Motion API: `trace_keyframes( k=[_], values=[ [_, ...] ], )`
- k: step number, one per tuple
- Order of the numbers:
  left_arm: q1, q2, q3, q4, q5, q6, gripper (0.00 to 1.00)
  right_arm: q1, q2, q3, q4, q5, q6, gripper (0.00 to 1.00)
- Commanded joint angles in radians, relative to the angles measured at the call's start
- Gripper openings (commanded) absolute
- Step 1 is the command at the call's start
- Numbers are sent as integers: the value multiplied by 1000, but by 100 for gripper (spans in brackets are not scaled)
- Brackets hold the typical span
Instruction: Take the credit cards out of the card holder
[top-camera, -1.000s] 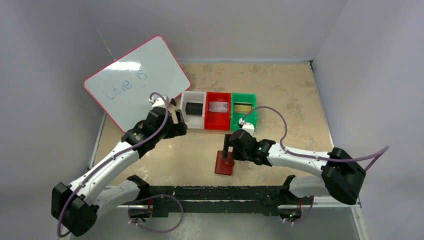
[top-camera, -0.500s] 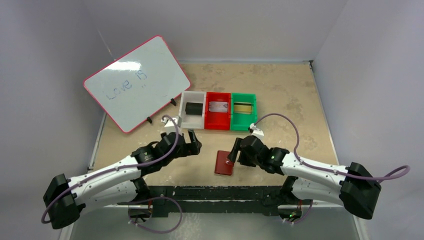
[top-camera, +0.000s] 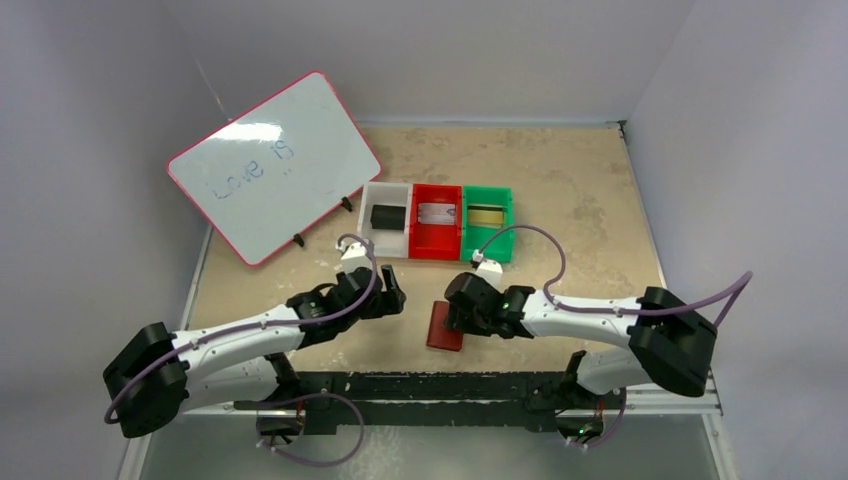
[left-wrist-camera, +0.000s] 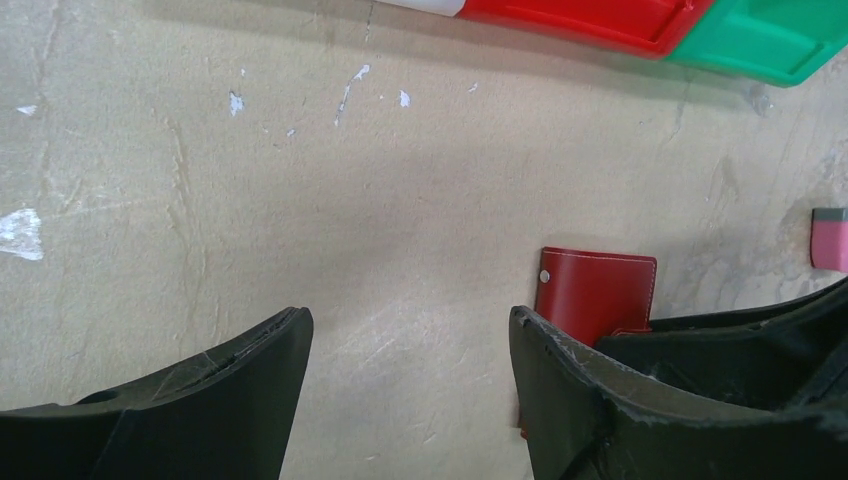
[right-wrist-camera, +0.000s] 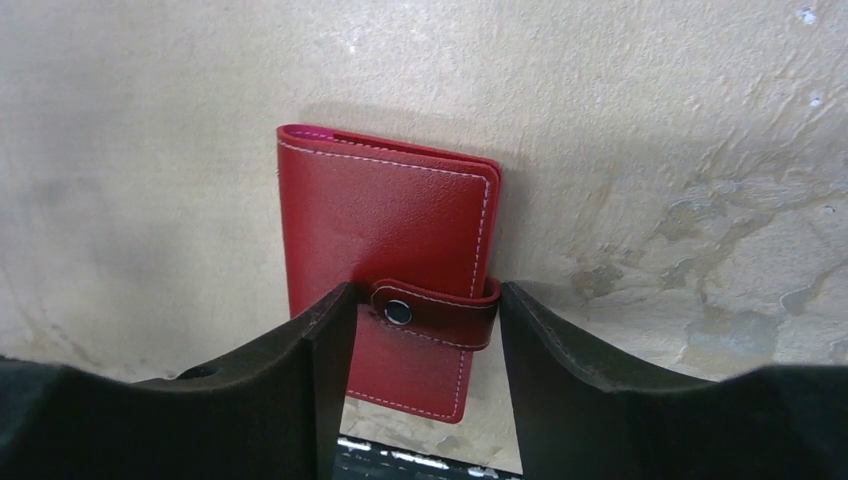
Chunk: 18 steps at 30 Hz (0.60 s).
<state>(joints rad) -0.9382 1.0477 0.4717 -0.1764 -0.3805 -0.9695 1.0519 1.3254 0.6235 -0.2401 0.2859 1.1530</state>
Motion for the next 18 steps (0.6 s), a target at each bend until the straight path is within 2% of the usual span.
trace_keyframes(
  k=[1,6,10,18],
  values=[
    [-3,1,43,81,23,-6,71,7,35,60,-91,89,63,54],
    [-4,1,50,76,50,17,70,10,16,41,-93,93,80,44],
    [-5,21,66,70,87,40,70,10,-17,16,-62,77,84,28],
    [-54,107,127,95,141,90,69,1,-107,-69,86,-3,56,27]
  ],
)
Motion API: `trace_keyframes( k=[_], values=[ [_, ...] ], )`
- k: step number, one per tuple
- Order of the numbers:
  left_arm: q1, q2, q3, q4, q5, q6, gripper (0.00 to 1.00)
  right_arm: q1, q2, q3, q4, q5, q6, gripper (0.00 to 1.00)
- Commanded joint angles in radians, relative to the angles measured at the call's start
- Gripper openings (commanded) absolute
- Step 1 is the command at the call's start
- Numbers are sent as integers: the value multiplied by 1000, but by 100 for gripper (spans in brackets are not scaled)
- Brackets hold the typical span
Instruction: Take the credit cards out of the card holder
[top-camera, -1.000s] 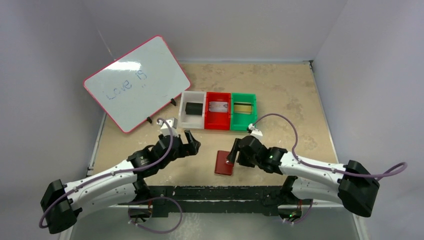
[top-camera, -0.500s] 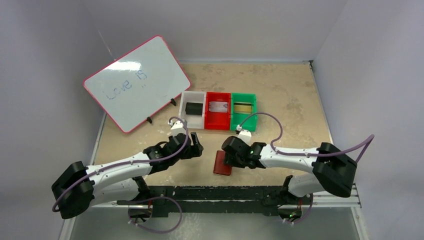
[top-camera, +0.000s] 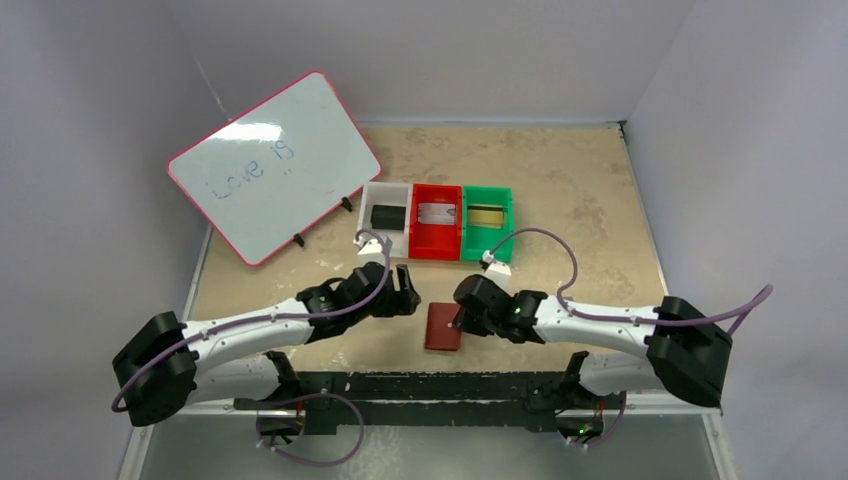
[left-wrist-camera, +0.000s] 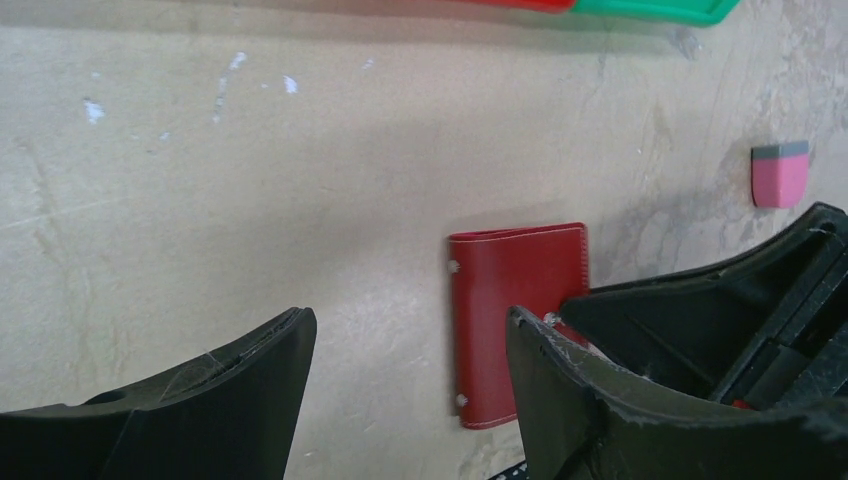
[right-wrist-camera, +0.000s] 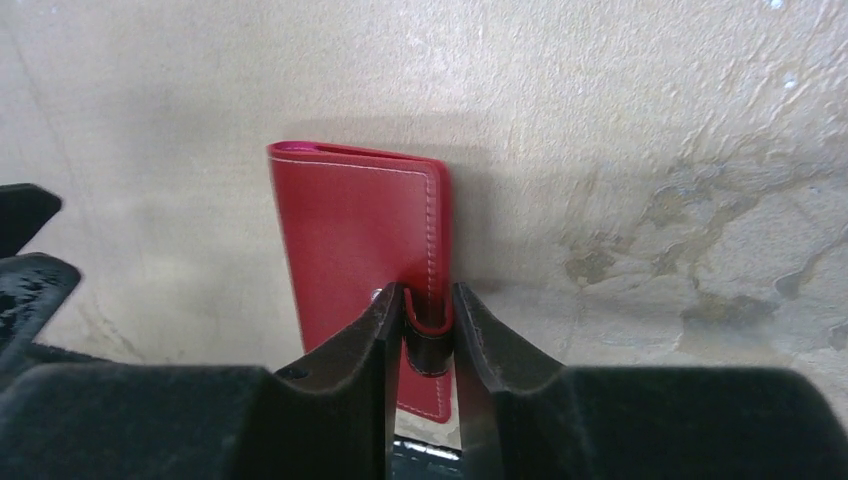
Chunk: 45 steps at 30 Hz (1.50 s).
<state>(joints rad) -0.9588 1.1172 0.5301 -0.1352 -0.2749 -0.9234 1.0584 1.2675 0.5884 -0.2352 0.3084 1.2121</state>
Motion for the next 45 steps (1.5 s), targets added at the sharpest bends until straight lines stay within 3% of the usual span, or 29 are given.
trace_keyframes(
  k=[1,6,11,19,30,36,45],
  values=[
    [-45,54,78,57,36,50,69,-14,-62,-48,119,-44,-21,28],
    [-111,155,144,37,8,71,68,-83,-132,-127,287,-154,-59,39],
    [-156,236,190,0,-33,79,67,-110,-176,-129,172,-89,-50,46],
    [-197,364,272,-70,-83,94,60,-110,-131,-72,29,-33,-80,47],
    [-218,429,309,-131,-143,72,45,-104,-146,-74,152,-105,-165,62],
    [-221,421,303,-130,-171,58,45,-102,-102,-73,219,-147,-181,61],
    [-224,424,297,-123,-190,43,43,-89,-19,-37,157,-111,-178,58]
  ],
)
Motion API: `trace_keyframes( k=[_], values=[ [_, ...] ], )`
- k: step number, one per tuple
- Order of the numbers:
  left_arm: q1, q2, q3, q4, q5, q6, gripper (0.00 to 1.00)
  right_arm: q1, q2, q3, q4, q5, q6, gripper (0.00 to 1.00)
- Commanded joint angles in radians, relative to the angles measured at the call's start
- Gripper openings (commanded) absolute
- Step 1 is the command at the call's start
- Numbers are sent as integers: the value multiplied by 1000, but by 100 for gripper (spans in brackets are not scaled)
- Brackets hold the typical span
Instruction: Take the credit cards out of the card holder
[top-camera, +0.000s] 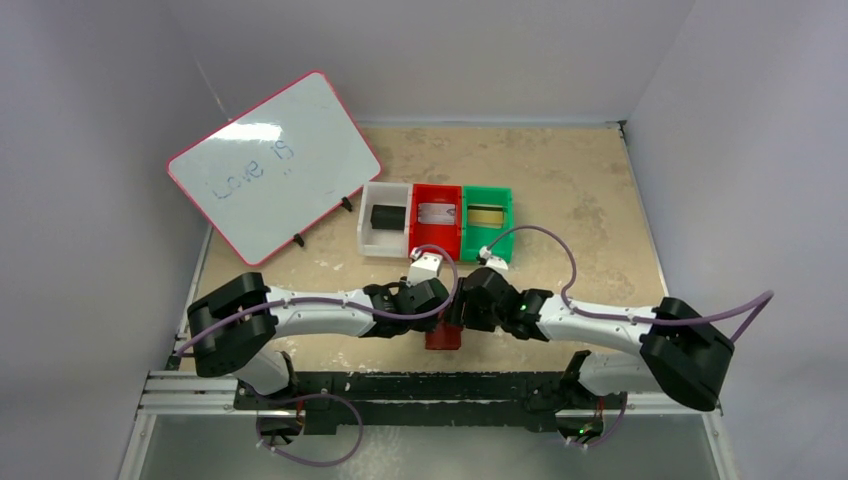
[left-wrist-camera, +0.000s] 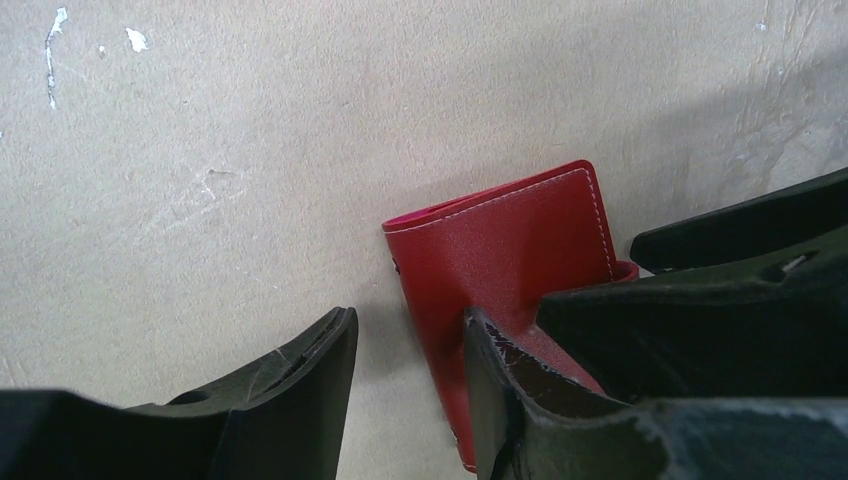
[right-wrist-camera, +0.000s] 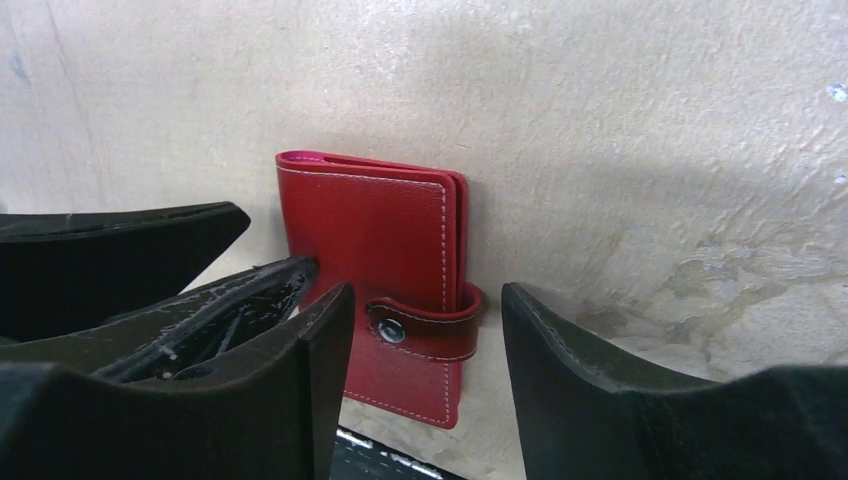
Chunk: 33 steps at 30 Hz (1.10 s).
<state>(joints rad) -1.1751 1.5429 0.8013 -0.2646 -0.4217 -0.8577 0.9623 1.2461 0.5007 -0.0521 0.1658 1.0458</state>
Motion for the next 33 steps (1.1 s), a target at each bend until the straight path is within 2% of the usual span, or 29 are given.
trace_keyframes(
  k=[1,10,19,26,33],
  values=[
    [-8,-1,26,4,-47,-24,42,8,-2,50,-39,41,-7,56],
    [-8,3,21,6,-57,-24,42,7,-67,22,-169,60,70,44],
    [-7,15,25,3,-54,-22,41,7,-100,13,-206,84,112,44],
    [-7,18,41,-6,-58,-18,41,7,-59,32,-271,111,137,36],
    [-8,20,44,-14,-61,-15,41,7,-35,39,-278,117,146,33]
  ],
)
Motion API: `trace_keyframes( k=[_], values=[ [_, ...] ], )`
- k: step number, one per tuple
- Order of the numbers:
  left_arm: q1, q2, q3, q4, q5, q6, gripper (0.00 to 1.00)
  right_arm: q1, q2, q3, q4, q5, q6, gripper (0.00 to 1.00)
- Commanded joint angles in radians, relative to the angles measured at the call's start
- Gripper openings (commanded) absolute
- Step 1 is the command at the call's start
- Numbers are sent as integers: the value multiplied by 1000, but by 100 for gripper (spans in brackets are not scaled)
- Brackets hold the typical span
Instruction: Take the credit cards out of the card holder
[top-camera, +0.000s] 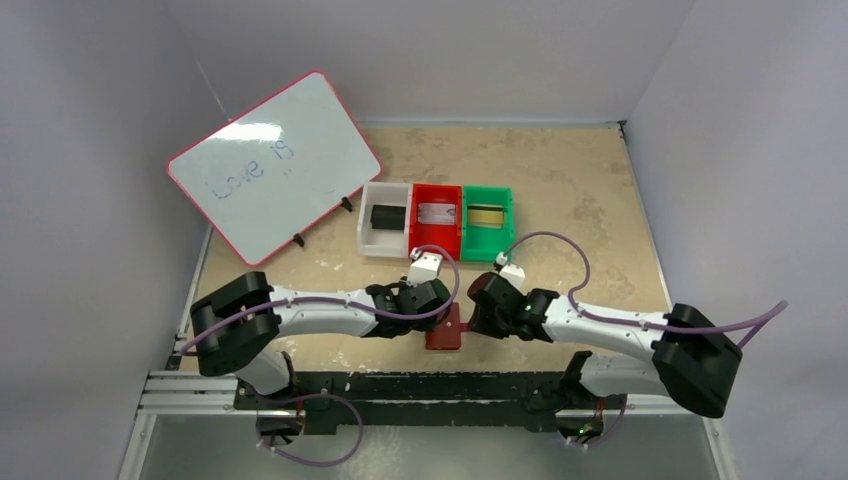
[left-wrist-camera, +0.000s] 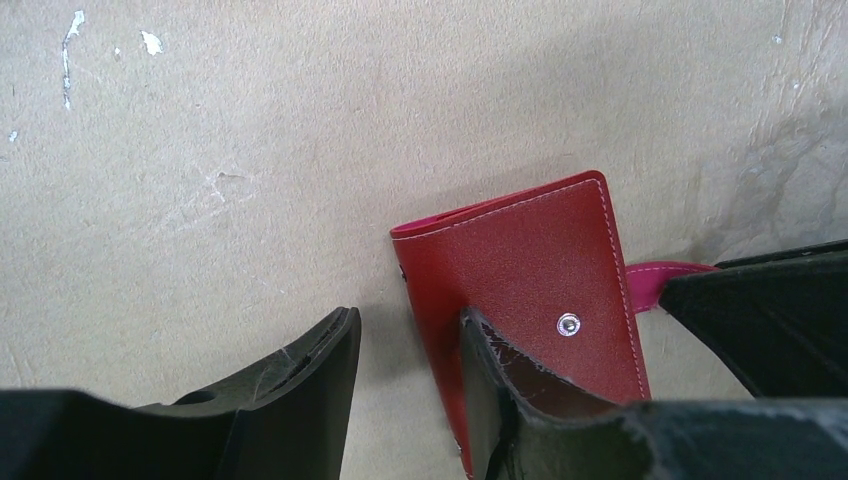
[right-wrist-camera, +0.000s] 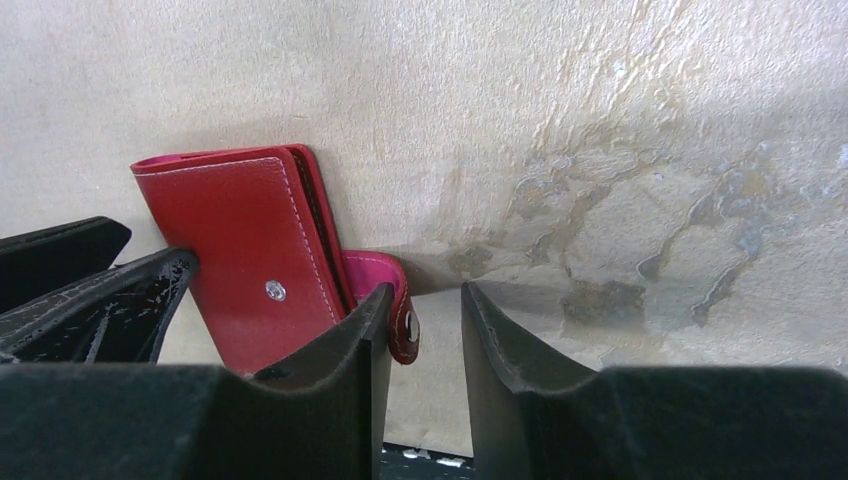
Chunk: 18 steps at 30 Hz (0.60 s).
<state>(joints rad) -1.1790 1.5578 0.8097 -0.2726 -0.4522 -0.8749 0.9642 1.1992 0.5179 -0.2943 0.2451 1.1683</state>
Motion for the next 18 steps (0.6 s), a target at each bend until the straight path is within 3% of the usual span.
trace_keyframes(
  k=[1,9,18],
  values=[
    [-4,5,37,-5,-30,1,41,5,12,21,-33,41,23,32],
    [-4,-22,49,-13,-59,5,40,5,-52,13,72,25,-44,0],
    [0,-181,70,-135,-322,-76,62,6,-198,40,250,-52,-210,0]
  ],
)
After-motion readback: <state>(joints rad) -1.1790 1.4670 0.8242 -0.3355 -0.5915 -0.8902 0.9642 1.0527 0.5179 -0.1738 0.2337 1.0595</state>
